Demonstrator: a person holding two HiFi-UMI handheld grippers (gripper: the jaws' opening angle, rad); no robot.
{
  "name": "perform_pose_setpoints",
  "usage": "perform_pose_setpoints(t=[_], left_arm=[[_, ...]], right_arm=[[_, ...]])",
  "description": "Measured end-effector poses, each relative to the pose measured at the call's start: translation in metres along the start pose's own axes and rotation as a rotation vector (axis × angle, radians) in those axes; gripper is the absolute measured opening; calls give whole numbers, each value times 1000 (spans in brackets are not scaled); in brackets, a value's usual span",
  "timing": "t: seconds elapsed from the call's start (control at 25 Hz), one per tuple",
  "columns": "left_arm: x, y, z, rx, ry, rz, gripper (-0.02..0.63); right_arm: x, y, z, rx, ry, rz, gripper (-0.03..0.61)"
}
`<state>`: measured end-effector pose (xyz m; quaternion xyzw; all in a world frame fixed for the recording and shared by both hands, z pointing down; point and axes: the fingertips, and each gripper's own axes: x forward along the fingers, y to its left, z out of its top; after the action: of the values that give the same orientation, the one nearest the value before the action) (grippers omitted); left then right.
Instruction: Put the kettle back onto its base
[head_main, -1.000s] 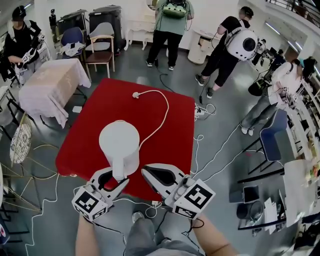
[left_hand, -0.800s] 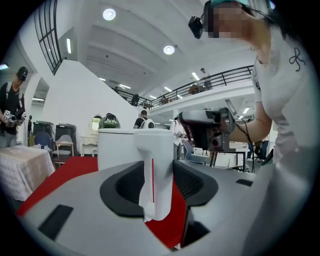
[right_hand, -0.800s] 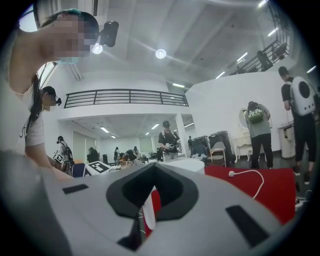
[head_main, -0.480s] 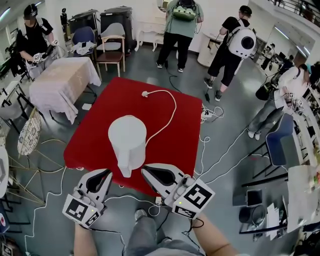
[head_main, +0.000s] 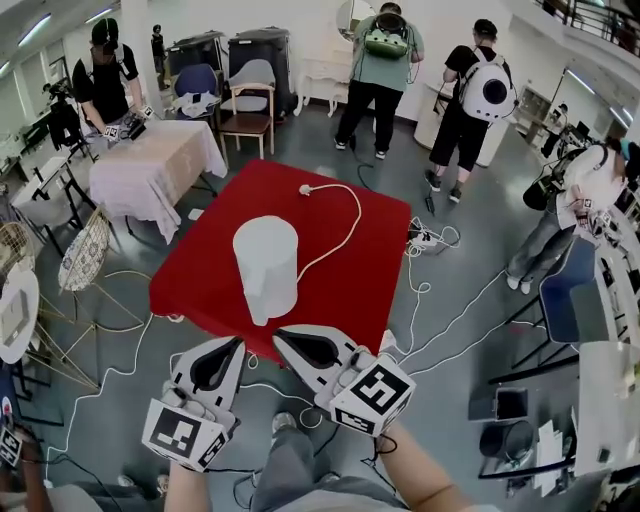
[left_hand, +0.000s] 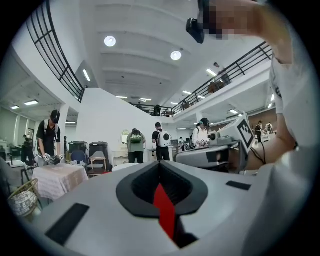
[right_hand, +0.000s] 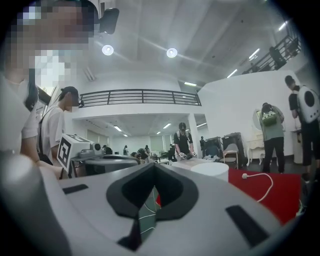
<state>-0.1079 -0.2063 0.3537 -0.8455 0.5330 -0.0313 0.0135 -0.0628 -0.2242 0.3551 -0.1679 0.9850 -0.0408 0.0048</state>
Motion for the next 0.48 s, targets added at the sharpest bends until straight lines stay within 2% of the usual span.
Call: perform_pose_setpoints(t=[0.48], left_arm=[[-50, -72, 29, 21, 5, 62, 11]], right_arm=[[-65, 65, 23, -48, -34, 55, 6]])
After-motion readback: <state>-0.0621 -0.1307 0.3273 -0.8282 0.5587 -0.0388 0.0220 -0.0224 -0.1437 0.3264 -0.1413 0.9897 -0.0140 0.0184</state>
